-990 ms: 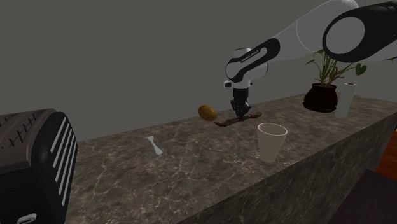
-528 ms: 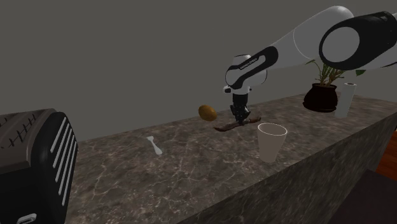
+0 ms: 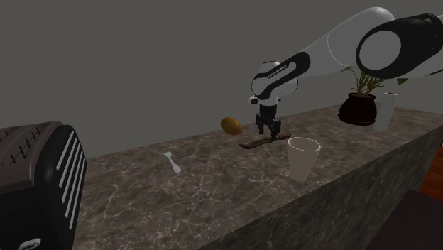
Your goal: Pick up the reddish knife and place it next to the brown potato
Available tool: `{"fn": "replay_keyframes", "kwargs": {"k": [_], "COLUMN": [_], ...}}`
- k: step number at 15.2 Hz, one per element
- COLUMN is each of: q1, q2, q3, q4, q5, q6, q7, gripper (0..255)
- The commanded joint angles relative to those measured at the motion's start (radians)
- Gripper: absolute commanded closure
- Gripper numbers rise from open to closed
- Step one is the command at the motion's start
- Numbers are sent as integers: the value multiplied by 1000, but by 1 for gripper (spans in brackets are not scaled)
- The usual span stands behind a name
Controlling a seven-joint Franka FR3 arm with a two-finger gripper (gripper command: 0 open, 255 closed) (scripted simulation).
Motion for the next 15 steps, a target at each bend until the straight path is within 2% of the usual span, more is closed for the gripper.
{"fn": "replay_keyframes", "kwargs": {"k": [1,3,7,15], "q1": [0,0,4,4], "q2": [0,0,-87,-87], "q3": [0,0,1,1], "q4": [0,0,-28,-28], "q5": [0,0,0,0], "q6": [0,0,-59,-59], "q7": [0,0,0,0], "gripper": [0,0,0,0]}}
